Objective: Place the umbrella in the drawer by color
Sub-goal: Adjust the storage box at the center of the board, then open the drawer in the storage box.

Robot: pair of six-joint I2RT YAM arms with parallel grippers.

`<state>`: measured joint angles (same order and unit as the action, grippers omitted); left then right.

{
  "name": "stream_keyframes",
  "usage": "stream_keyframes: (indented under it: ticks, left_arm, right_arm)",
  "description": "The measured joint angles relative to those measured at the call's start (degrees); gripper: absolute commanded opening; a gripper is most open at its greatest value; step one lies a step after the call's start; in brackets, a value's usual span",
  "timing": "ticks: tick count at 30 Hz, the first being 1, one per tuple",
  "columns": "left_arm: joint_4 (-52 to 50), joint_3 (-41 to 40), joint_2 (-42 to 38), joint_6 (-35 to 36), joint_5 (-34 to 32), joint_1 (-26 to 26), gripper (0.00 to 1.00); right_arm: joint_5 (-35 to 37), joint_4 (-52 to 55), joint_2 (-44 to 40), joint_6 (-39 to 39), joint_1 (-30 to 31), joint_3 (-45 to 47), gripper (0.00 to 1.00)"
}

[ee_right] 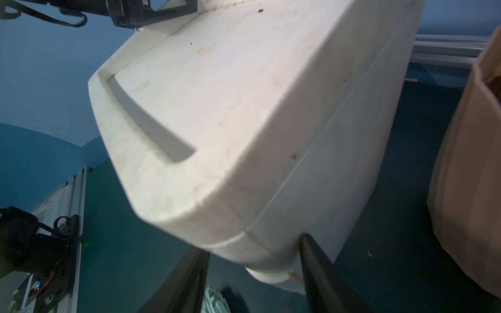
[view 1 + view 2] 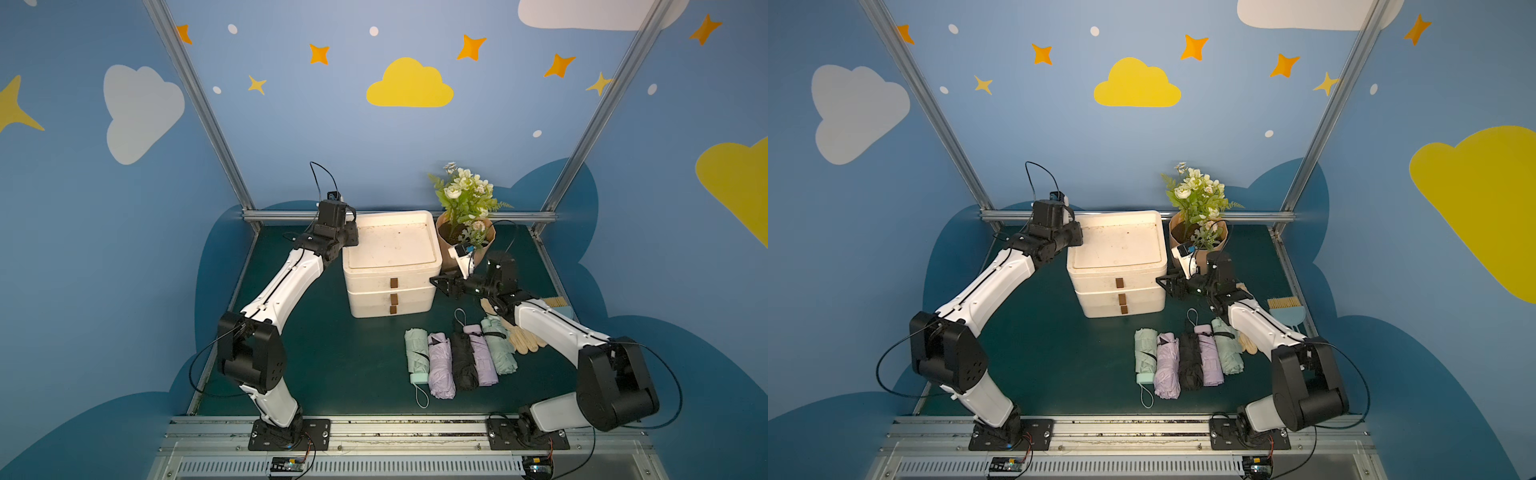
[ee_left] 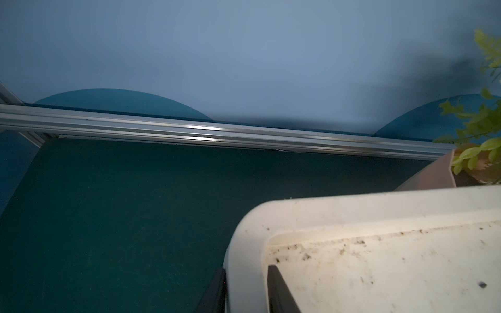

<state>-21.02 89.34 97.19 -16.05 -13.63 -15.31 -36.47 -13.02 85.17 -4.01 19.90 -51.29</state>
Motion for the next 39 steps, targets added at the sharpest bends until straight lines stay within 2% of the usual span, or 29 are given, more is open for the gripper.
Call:
stream_keyframes:
  ticks: [3,6,13,18,23,28,33,36,39]
  left_arm:
    - [-0.2,-0.3,-0.2,0.1,-0.1,1.3,0.38]
    - [-1.2,-0.8,-0.9,0.3,0.9,2.1,0.45]
    - [-1.8,-2.1,-2.6,-1.2,1.5,2.4,0.52]
    - [-3.4,-2.1,-3.1,-0.6,1.8,2.1,0.68]
    - [-5.9,-2.1,-5.2,1.1,1.3,1.7,0.78]
    - [-6.1,-2.2,-11.7,3.1,2.2,1.0,0.75]
    - [-2.4,-2.0,-16.4,4.4,10.2,-1.6,0.74]
    - [-1.1,-0.1,-14.1,4.3,16.6,-3.0,0.74]
    - [-0.6,2.4,-9.2,4.2,21.2,-3.5,0.74]
  right_arm:
    - [0.6,0.0,3.7,-0.8,0.4,-3.5,0.64]
    - [2.1,-0.8,7.7,-2.0,0.4,-7.3,0.66]
    - [4.5,-0.3,15.9,-4.3,0.2,-17.1,0.68]
    - [6.0,-0.7,16.6,-5.7,0.2,-19.0,0.74]
    - [6.7,-1.0,12.1,-7.8,-0.8,-15.4,0.78]
    - [4.7,0.6,2.6,-13.1,-3.1,-9.3,0.83]
    - [-2.1,-0.8,-3.2,-22.2,-2.4,-5.8,0.88]
    - [-5.4,-8.8,-3.7,-31.9,-0.2,0.2,0.89]
    - [-6.8,-16.7,-0.2,-40.5,2.6,4.4,0.89]
